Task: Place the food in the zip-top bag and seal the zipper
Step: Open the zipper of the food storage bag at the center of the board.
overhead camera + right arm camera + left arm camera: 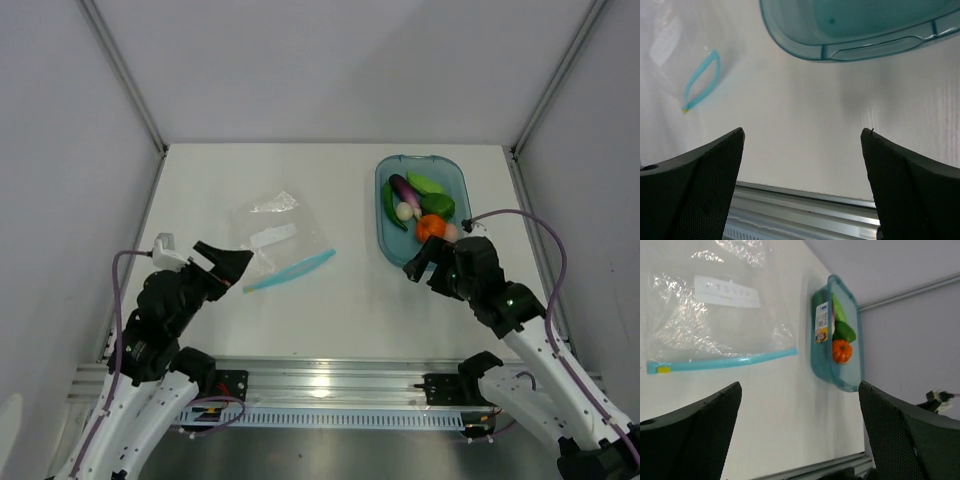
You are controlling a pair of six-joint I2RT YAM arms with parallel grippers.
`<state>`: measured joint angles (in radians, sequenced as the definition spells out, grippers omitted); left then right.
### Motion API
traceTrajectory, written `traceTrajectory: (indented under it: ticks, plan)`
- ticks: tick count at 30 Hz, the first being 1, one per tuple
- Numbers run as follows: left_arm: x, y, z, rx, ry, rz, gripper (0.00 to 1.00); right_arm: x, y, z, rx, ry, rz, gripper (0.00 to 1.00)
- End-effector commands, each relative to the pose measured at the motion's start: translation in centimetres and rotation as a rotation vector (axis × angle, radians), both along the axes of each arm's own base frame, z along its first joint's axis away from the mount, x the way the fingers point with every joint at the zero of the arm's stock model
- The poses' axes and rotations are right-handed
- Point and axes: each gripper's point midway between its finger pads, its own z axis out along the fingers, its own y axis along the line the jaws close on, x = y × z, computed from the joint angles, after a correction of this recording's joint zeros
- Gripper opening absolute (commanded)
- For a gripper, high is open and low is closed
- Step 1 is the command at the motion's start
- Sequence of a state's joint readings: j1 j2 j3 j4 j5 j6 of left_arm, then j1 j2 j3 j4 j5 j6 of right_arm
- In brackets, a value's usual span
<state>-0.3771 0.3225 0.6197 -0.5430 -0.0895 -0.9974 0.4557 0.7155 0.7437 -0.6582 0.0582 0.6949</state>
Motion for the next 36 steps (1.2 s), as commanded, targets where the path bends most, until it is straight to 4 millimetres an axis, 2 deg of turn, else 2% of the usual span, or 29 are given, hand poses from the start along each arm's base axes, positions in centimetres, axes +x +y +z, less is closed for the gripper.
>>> traceTrajectory:
  ticks: [1,2,5,8,9,11,12,13,14,15,17,18,20,21,22,24,25,26,27,29,30,32,33,34,35,36]
  plan:
    - [-1.1,-1.2,-1.4,0.062,0.057,-0.111,0.99,0.7,-2.6,-0.7,-0.160,0.046,-0.078,0.99]
    - [-1.4,-1.6,-1.4,0.044,0.061,-0.136,1.00,1.0,-2.4,-1.2,-0.172,0.072,-0.082,0.99]
    - [-1.8,-1.9,-1.0,0.063,0.006,-0.174,1.00,1.7,-0.6,-0.4,-0.109,0.042,-0.008,0.99]
    - [-2.0,-1.6,-0.3,0.093,-0.055,-0.178,0.99,1.1,0.8,-0.2,0.032,0.029,0.029,0.99]
    - [-1.9,-1.0,-0.2,0.099,-0.056,-0.148,1.00,1.3,2.6,1.4,0.134,-0.035,0.116,0.99]
    - [-2.1,-0.5,0.3,0.103,-0.069,-0.122,0.99,1.5,3.1,1.8,0.237,-0.070,0.137,0.99]
    - [-2.2,-0.3,0.4,0.116,-0.080,-0.121,1.00,1.6,4.0,2.5,0.280,-0.069,0.170,0.99]
    - [-2.2,-0.2,0.4,0.124,-0.079,-0.121,1.00,1.7,4.5,2.6,0.283,-0.060,0.188,0.99]
    - [-2.3,0.1,0.4,0.135,-0.070,-0.106,0.99,2.0,5.3,3.6,0.283,-0.063,0.208,0.99]
    - [-2.1,0.7,0.8,0.152,-0.073,-0.079,0.99,1.9,7.1,2.4,0.245,-0.016,0.257,1.00]
    - [-2.1,1.1,0.6,0.181,-0.045,-0.066,1.00,1.8,9.5,2.6,0.213,-0.002,0.312,0.99]
    - [-2.0,1.3,0.8,0.204,-0.045,-0.061,0.99,1.5,12.2,2.7,0.200,0.004,0.374,0.99]
    - [-1.8,1.2,0.8,0.240,-0.029,-0.076,1.00,1.1,15.1,2.8,0.213,0.011,0.443,0.99]
    - [-1.9,1.3,0.7,0.264,-0.022,-0.088,1.00,1.1,16.9,3.6,0.254,-0.012,0.485,1.00]
    - [-1.9,1.2,0.9,0.270,-0.023,-0.095,1.00,0.7,18.8,2.5,0.266,0.034,0.512,0.99]
    - [-1.8,0.9,0.7,0.289,-0.022,-0.120,0.99,0.9,21.0,2.7,0.310,0.018,0.539,1.00]
    - [-1.9,0.5,0.5,0.288,-0.022,-0.145,1.00,0.8,22.1,1.5,0.312,0.053,0.533,0.99]
    - [-1.9,0.3,0.5,0.288,-0.023,-0.155,0.99,1.2,22.6,1.0,0.315,0.057,0.515,0.99]
    - [-1.8,0.3,0.5,0.294,-0.031,-0.160,0.98,2.1,23.2,1.3,0.338,0.022,0.493,0.99]
    - [-2.2,-0.8,0.2,0.281,-0.040,-0.226,0.97,2.4,24.0,-0.8,0.350,0.055,0.462,0.96]
    - [-2.3,-1.0,0.3,0.280,-0.050,-0.238,0.95,3.1,24.6,-0.4,0.381,0.014,0.447,0.95]
    - [-2.5,-1.6,0.8,0.268,-0.082,-0.276,0.93,3.1,24.8,-2.0,0.398,0.012,0.428,0.90]
    - [-2.6,-1.8,0.9,0.270,-0.094,-0.290,0.92,3.9,25.2,-1.4,0.423,-0.048,0.408,0.89]
    - [-2.7,-2.0,1.3,0.266,-0.115,-0.303,0.91,4.3,25.2,-1.7,0.424,-0.062,0.396,0.87]
    - [-2.8,-2.3,1.6,0.258,-0.133,-0.319,0.90,4.6,25.2,-3.2,0.408,-0.059,0.389,0.86]
    - [-2.9,-2.5,1.8,0.259,-0.146,-0.328,0.90,5.0,25.6,-2.8,0.427,-0.099,0.395,0.86]
